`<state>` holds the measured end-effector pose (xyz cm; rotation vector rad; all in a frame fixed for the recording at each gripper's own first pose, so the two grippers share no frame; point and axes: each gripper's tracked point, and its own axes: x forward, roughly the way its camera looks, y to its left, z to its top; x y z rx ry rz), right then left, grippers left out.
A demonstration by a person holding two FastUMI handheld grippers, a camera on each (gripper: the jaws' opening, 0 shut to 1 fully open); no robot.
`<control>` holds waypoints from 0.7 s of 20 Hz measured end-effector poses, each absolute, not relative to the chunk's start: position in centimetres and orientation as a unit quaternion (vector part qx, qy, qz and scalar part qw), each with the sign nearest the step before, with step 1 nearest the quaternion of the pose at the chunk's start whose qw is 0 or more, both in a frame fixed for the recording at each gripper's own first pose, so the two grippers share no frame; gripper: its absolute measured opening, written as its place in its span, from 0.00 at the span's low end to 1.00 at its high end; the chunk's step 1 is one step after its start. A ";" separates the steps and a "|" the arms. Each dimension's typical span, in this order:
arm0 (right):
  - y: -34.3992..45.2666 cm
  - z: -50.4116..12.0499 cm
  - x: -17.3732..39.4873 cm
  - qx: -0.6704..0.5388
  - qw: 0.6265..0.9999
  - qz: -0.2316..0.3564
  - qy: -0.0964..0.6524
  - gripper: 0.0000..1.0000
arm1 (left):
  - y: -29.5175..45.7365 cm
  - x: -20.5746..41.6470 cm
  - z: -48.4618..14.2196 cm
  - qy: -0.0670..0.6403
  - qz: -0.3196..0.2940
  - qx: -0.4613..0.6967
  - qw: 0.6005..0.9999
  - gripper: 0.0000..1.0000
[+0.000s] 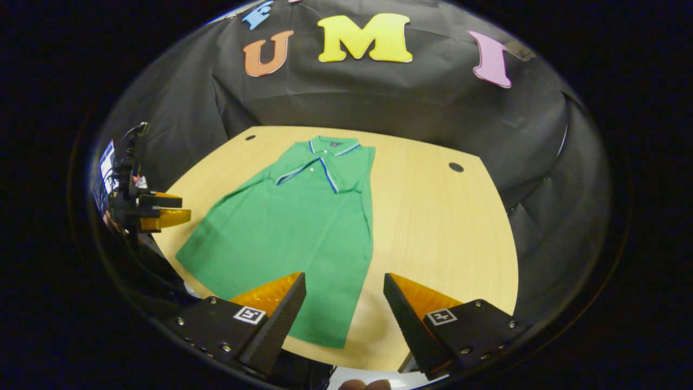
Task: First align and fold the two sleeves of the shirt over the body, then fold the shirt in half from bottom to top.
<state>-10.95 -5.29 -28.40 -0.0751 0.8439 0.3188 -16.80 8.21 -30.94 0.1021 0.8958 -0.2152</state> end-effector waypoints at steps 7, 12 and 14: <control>-6.5 -34.1 -16.2 -0.090 0.864 0.165 0.468 0.92 | 8.2 -23.6 -33.9 0.492 -0.136 0.055 0.858 0.98; -5.6 -36.3 -17.7 -0.092 0.849 0.174 0.491 0.92 | 8.6 -24.3 -35.4 0.516 -0.119 0.046 0.847 0.97; -4.9 -36.9 -17.7 -0.091 0.846 0.179 0.493 0.92 | 9.0 -24.9 -36.0 0.526 -0.114 0.042 0.842 0.98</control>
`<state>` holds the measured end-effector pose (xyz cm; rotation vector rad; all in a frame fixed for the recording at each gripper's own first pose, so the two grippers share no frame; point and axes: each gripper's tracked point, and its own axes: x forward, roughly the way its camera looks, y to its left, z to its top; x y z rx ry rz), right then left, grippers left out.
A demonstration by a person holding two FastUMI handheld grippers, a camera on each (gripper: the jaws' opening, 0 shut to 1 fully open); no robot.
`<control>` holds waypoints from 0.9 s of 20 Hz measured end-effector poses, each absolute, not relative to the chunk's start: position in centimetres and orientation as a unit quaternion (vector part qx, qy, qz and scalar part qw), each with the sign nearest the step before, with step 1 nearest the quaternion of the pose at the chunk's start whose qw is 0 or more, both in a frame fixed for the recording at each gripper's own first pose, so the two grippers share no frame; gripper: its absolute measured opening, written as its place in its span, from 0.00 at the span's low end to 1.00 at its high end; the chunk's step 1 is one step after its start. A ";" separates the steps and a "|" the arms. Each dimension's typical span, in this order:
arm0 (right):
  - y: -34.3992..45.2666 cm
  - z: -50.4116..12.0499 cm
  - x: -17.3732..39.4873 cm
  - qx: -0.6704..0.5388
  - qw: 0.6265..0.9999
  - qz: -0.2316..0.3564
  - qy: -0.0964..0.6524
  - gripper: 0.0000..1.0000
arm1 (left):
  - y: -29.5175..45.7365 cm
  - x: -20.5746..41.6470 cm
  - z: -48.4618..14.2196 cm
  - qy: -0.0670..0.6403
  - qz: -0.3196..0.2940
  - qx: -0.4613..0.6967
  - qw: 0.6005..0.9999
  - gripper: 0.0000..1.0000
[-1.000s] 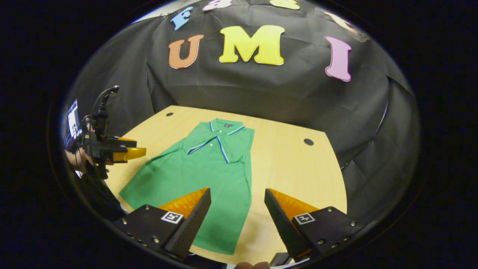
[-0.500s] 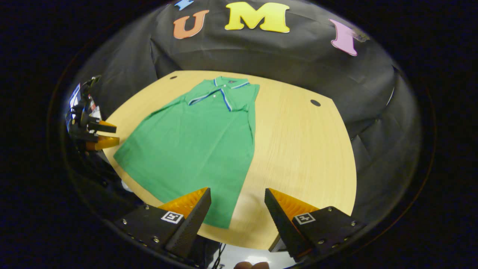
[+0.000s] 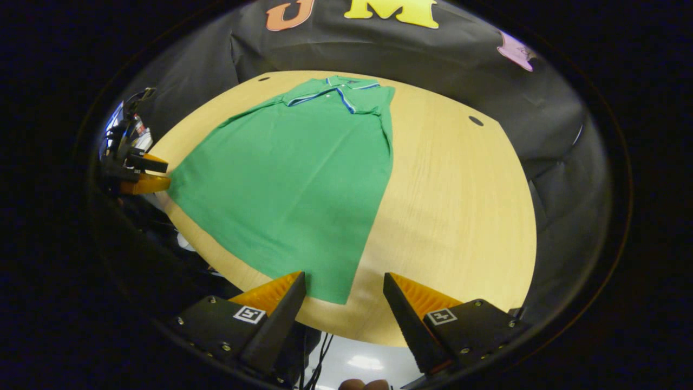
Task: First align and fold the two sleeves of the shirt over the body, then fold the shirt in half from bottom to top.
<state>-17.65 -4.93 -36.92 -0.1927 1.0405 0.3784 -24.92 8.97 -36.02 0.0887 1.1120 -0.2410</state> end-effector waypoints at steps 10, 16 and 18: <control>-2.3 -39.1 -17.7 -0.091 0.834 0.203 0.506 0.92 | 8.1 -25.3 -37.1 0.540 -0.122 0.061 0.831 0.98; -2.5 -39.1 -18.0 -0.086 0.827 0.204 0.517 0.95 | 8.0 -25.3 -37.1 0.533 -0.104 0.054 0.838 1.00; -2.4 -39.1 -18.0 -0.090 0.826 0.206 0.517 0.94 | 7.8 -25.2 -37.3 0.530 -0.105 0.054 0.840 1.00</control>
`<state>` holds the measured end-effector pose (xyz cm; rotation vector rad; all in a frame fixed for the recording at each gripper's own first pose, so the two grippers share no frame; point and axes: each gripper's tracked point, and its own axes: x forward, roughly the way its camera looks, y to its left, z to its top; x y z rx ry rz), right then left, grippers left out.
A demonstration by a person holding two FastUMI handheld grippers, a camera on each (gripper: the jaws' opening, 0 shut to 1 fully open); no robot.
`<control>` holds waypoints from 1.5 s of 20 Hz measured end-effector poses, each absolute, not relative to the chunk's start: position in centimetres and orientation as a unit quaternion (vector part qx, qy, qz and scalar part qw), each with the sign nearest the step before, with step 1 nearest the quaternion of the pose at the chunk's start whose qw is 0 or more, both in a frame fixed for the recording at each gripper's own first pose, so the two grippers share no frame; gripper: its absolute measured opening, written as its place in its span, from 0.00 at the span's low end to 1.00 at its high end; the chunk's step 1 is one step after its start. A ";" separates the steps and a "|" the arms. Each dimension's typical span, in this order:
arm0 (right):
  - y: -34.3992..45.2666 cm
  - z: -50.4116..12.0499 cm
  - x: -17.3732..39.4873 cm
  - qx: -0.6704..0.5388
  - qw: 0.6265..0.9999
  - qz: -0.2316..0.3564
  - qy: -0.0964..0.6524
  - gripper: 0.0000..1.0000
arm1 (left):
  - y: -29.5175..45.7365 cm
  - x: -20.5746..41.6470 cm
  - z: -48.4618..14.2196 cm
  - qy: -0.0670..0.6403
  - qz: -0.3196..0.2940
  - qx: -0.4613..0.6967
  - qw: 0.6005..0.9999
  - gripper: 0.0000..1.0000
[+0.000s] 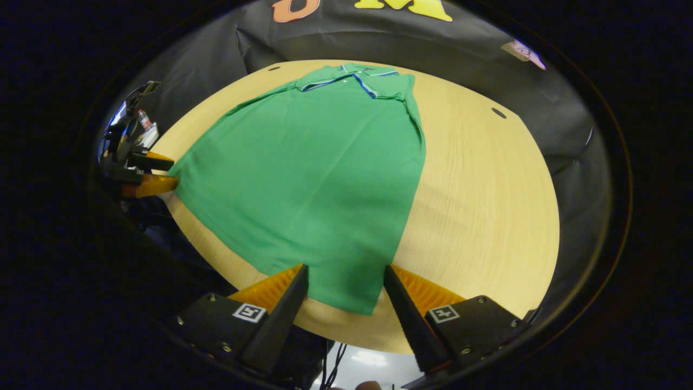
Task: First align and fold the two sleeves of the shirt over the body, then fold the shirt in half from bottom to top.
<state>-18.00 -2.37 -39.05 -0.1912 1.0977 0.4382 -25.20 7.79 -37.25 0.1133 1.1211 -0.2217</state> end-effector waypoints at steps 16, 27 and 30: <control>-1.3 -37.8 -17.5 -0.059 0.825 0.219 0.518 0.01 | 4.9 -23.5 -35.3 0.503 -0.168 0.016 0.848 0.04; -1.1 -33.7 -14.6 -0.017 0.840 0.216 0.498 0.01 | 4.8 -20.2 -31.4 0.452 -0.188 0.026 0.872 0.04; -1.5 -32.8 -13.6 0.000 0.844 0.208 0.494 0.01 | 4.9 -19.0 -30.9 0.446 -0.189 0.030 0.875 0.04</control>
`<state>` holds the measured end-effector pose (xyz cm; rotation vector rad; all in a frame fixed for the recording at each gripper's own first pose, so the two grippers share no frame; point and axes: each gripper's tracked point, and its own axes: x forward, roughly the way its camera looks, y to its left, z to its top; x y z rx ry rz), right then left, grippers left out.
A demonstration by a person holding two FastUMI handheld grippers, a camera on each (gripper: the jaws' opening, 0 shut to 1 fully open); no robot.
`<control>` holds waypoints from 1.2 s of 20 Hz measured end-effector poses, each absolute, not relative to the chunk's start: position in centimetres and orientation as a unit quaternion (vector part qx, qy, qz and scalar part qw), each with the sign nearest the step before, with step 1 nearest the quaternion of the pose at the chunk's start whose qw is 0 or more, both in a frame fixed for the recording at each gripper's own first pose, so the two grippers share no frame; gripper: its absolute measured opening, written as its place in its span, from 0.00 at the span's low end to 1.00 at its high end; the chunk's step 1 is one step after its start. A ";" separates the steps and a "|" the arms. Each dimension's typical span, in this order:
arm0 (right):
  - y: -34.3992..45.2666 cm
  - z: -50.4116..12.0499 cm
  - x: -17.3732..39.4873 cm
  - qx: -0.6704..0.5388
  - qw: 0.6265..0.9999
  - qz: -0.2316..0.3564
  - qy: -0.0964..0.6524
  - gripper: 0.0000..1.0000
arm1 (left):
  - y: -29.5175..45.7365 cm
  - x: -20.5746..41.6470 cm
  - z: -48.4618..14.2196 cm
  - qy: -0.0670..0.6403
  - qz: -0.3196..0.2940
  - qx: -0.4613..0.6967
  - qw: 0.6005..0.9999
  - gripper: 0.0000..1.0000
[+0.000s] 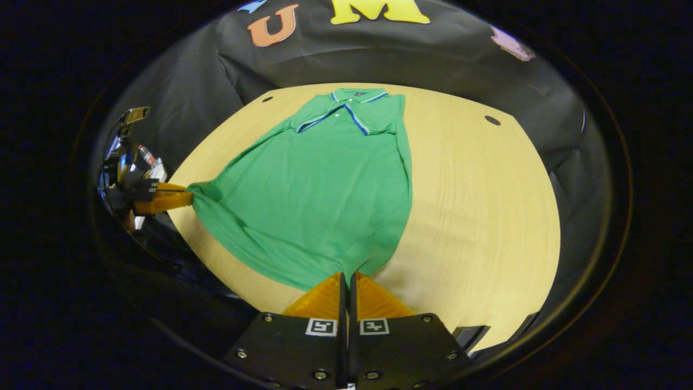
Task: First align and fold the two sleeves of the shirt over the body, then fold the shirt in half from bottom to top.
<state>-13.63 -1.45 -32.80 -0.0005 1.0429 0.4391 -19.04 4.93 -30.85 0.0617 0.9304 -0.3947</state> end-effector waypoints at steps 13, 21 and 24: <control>-1.9 -27.9 -5.9 0.005 0.873 0.190 0.450 0.01 | 4.5 -11.0 -26.7 0.387 -0.200 0.041 0.899 0.04; -1.4 -24.4 -0.7 -0.009 0.887 0.186 0.422 0.01 | 5.2 -4.7 -23.6 0.355 -0.200 0.052 0.912 0.04; -1.4 -23.2 1.6 -0.013 0.893 0.184 0.412 0.01 | 5.7 -2.2 -22.6 0.343 -0.199 0.058 0.916 0.04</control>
